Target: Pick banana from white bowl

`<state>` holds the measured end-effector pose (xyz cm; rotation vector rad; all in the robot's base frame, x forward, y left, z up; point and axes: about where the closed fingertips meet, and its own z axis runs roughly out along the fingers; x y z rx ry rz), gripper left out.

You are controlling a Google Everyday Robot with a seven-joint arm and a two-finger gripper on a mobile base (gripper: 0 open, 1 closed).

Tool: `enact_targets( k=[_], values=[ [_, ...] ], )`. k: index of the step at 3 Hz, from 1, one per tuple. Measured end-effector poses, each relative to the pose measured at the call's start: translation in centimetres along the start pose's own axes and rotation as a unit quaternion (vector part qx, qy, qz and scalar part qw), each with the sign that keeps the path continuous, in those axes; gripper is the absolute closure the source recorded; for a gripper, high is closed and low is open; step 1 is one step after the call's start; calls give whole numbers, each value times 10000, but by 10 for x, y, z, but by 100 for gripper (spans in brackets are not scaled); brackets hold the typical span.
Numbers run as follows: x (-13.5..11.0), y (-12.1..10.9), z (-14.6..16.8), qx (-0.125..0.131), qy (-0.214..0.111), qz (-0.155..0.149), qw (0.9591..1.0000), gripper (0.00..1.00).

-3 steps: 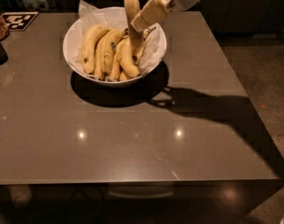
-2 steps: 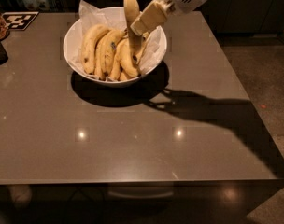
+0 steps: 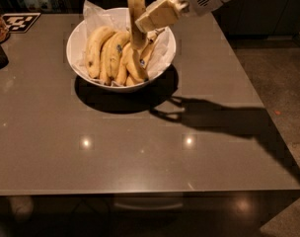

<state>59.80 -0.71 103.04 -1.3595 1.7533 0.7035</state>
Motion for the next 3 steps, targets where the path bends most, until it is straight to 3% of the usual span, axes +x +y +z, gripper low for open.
enact_targets(
  k=[2,3],
  values=[
    [1,31,-25,323,-640,-9,9974,100],
    [4,31,-25,334,-614,25,9976,100]
  ],
)
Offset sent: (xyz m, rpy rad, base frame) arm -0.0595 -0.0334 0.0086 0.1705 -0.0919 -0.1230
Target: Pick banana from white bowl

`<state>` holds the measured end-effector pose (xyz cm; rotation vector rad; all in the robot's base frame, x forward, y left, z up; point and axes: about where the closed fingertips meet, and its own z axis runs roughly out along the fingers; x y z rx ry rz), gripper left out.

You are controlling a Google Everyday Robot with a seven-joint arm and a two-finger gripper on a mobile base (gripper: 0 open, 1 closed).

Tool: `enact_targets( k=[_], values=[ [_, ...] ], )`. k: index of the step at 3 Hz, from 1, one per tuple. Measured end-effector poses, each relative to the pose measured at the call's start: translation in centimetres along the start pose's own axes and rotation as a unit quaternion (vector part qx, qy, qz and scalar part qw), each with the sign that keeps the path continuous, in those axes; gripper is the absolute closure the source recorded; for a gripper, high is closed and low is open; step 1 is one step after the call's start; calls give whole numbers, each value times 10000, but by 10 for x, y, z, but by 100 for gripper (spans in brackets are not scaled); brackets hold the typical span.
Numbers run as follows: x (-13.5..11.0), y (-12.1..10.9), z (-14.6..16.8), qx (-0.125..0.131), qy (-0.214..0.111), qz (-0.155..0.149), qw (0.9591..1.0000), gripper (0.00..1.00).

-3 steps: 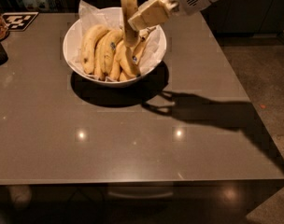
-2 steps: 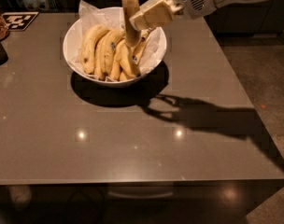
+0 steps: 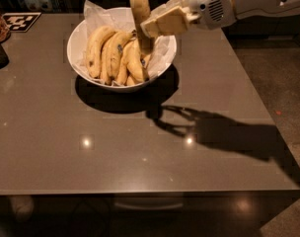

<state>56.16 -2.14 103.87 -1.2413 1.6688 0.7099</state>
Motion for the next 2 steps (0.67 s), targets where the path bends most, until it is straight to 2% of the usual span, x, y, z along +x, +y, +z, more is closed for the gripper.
enact_targets(
  k=[1,2],
  values=[
    [-15,14,-4,41,-146,-91,9998,100],
    [-27,38,-14,233,-455,-183,9985,100]
  ],
)
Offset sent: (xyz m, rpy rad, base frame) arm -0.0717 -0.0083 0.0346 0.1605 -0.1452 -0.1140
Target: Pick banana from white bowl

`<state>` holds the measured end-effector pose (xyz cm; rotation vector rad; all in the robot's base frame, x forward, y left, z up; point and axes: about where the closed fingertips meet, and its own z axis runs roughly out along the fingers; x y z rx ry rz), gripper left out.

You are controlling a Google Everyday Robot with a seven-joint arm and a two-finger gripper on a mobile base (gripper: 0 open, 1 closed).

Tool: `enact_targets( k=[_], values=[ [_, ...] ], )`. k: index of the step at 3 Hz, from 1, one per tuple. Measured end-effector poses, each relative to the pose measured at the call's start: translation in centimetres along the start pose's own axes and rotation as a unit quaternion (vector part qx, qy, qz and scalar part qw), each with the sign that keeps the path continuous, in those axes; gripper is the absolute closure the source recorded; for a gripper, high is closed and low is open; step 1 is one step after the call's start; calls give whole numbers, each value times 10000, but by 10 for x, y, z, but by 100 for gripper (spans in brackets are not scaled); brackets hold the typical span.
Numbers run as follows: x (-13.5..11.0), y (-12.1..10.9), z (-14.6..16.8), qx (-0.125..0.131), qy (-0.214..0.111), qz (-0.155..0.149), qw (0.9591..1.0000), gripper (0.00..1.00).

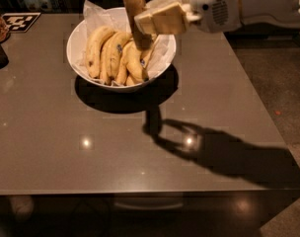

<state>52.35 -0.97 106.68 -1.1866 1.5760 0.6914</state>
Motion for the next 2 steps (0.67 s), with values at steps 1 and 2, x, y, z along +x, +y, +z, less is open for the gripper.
enact_targets(
  k=[1,2],
  values=[
    [-3,22,-25,470,-301,-26,9984,100],
    [1,30,-43,803,-392,38,9960,100]
  ],
)
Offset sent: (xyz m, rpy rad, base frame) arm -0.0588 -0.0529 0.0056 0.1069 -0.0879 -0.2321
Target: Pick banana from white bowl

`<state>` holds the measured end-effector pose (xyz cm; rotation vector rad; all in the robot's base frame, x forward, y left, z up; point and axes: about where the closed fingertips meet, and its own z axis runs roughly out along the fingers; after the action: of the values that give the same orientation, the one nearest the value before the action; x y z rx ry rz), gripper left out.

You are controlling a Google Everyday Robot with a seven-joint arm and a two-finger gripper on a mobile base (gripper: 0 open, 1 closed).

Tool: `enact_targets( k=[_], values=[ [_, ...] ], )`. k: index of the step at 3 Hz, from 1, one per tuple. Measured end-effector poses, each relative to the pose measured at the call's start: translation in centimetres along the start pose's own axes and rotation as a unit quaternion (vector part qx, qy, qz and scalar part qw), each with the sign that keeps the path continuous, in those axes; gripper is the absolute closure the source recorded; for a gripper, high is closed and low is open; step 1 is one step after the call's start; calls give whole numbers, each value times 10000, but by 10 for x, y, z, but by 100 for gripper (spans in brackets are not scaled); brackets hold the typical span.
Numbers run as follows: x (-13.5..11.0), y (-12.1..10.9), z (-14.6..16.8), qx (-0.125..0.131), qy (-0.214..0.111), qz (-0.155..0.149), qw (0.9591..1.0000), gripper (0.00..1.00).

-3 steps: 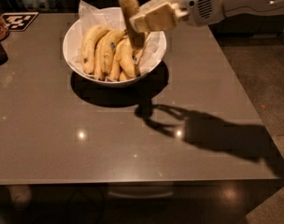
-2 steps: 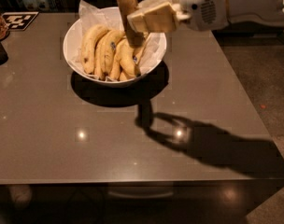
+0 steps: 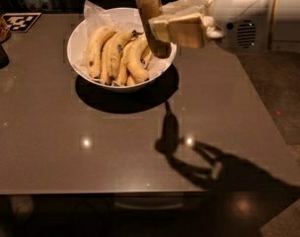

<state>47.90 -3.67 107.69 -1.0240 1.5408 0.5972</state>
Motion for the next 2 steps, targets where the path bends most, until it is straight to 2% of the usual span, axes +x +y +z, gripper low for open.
enact_targets(
  k=[1,2],
  values=[
    [6,3,-19,293,31,132,9995,100],
    [6,3,-19,293,31,133,9995,100]
  ],
)
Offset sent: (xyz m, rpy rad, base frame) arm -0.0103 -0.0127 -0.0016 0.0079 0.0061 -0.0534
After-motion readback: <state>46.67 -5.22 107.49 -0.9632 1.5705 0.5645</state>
